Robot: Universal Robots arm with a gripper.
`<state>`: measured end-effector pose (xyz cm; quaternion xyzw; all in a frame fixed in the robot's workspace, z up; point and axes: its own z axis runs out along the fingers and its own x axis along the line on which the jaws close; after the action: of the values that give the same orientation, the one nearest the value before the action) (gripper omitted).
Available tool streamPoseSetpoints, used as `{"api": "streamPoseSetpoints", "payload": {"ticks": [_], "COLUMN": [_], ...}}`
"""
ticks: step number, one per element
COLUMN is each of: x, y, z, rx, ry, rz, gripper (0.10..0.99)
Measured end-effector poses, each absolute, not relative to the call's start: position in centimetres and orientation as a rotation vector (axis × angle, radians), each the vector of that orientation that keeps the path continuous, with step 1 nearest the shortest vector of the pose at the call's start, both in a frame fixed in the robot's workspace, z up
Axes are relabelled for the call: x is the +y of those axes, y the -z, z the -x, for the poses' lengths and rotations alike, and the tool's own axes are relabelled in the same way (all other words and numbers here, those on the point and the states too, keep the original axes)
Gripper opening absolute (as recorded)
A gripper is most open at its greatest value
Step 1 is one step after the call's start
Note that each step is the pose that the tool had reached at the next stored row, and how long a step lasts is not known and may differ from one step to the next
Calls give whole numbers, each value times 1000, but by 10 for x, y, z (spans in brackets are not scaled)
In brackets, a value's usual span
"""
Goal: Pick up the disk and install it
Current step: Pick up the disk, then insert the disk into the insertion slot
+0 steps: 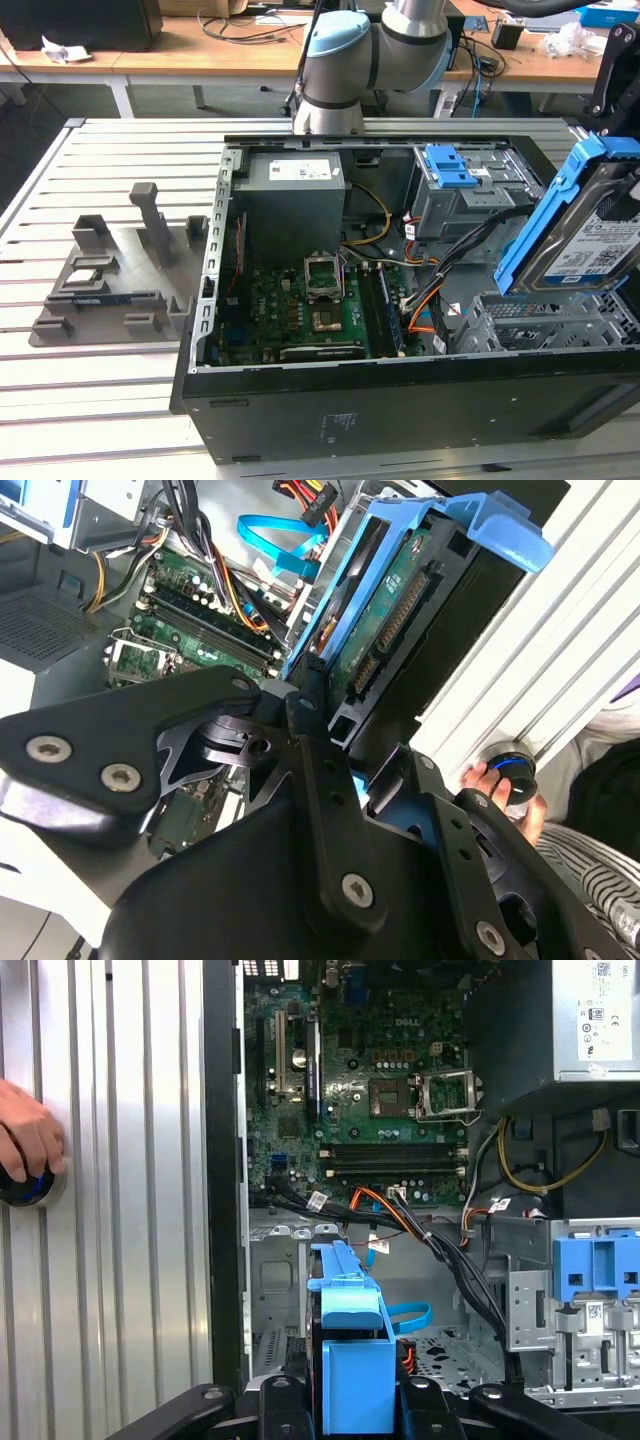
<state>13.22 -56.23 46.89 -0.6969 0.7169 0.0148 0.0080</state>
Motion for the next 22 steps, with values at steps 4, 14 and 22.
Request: {"api": "streamPoseSetpoints", "payload": {"ticks": [4,14,22], "x": [-562,-562,-553], "y": [-469,-454,-438], "z": [-132,-133,-133], "rx": [2241,2270,2296], "ry": [-46,-37,-11], "rz": [2178,2156,2151], "gripper": [365,365,365]}}
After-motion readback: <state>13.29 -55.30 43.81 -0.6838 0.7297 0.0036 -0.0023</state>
